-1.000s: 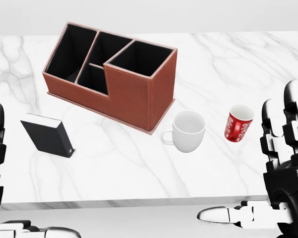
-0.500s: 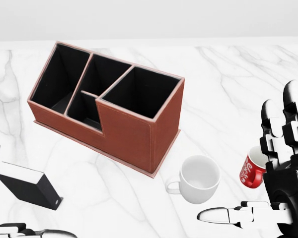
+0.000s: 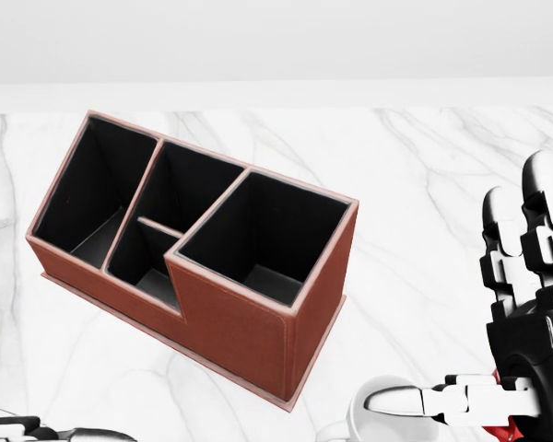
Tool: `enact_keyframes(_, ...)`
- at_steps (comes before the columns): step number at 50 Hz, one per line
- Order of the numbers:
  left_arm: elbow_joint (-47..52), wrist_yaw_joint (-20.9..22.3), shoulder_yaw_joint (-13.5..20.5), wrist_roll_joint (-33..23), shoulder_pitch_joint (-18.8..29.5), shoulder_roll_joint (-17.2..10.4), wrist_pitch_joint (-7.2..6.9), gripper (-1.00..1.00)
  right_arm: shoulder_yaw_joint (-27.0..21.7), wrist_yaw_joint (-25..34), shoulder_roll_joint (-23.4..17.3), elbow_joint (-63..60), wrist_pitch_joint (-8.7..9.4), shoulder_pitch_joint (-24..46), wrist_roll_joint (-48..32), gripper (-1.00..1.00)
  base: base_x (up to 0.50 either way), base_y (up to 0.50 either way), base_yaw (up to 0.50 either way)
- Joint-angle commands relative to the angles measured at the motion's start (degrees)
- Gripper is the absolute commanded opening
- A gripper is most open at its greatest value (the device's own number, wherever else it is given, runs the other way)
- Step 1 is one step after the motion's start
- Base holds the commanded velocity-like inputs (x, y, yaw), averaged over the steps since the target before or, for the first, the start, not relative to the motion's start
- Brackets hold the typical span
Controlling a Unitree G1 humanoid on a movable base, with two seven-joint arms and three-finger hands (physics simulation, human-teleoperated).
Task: Pick up the red mug and place it to the right of the caddy.
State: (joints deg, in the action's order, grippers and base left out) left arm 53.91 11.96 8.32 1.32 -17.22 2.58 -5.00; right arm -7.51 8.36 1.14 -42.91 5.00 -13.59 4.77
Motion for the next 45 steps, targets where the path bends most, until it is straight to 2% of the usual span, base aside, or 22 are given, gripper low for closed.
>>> enact_keyframes(1, 0.69, 0.19, 0.58, 0.27, 0.10, 0.10, 0.00, 1.00, 0.25, 0.06, -0.03, 0.17, 0.00, -0.21, -0.20, 1.00, 0.50, 0.00, 0.00)
enact_keyframes(10, 0.20, 0.32, 0.59, 0.29, -0.05, 0.16, 0.00, 1.00, 0.20, -0.13, -0.04, 0.27, 0.00, -0.03, -0.26, 1.00, 0.49, 0.00, 0.00)
enact_keyframes(19, 0.13, 0.47, 0.60, 0.22, -0.26, 0.28, 0.00, 1.00, -0.68, 1.13, 0.33, -1.37, 0.00, -0.97, 2.93, 1.00, 0.00, 0.00, 0.00)
enact_keyframes(26, 0.41, 0.39, 0.35, 0.07, -0.44, 0.28, 0.00, 1.00, -0.89, 0.51, 0.28, -0.95, 0.00, -0.40, 2.49, 1.00, 0.00, -0.42, 0.00)
enact_keyframes(39, 0.58, 0.58, 0.78, 0.24, -0.34, 0.34, 0.00, 1.00, -0.64, -0.06, 0.22, -0.74, 0.00, -0.30, 1.49, 1.00, 0.00, 0.00, 0.00)
enact_keyframes(45, 0.87, 0.71, 0.58, 0.18, -0.25, 0.31, 0.00, 1.00, -2.07, -0.18, 0.46, -2.79, 0.00, -0.52, 3.02, 1.00, 0.00, 0.00, 0.00)
